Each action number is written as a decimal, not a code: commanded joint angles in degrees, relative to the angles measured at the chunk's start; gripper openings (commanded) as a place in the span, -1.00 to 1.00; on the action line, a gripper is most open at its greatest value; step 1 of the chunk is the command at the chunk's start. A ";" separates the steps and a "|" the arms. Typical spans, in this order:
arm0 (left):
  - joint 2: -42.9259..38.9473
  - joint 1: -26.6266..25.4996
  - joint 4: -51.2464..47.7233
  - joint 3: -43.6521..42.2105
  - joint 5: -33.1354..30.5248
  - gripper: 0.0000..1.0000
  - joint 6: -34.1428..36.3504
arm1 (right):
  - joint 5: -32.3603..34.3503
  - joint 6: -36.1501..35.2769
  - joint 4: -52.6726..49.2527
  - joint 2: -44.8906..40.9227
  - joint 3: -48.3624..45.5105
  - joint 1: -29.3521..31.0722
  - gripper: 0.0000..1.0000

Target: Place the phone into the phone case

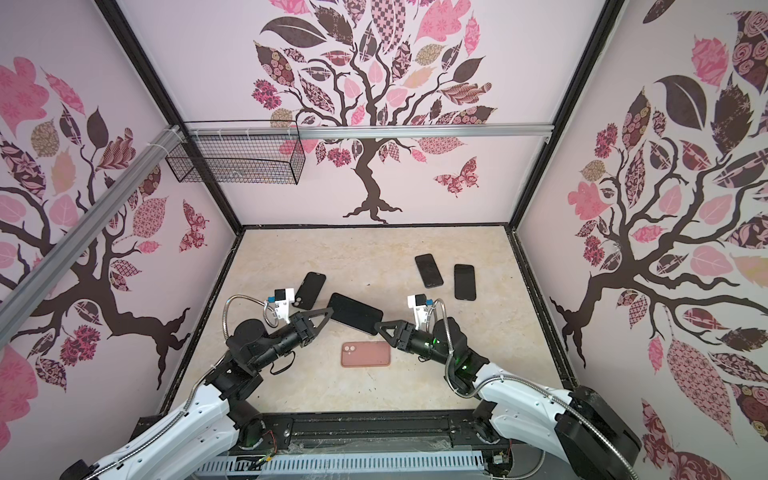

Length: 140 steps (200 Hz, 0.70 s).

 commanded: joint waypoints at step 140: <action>2.91 0.14 21.49 -5.84 0.40 -1.00 -9.23 | -2.43 9.61 24.19 7.13 2.25 -0.23 -0.50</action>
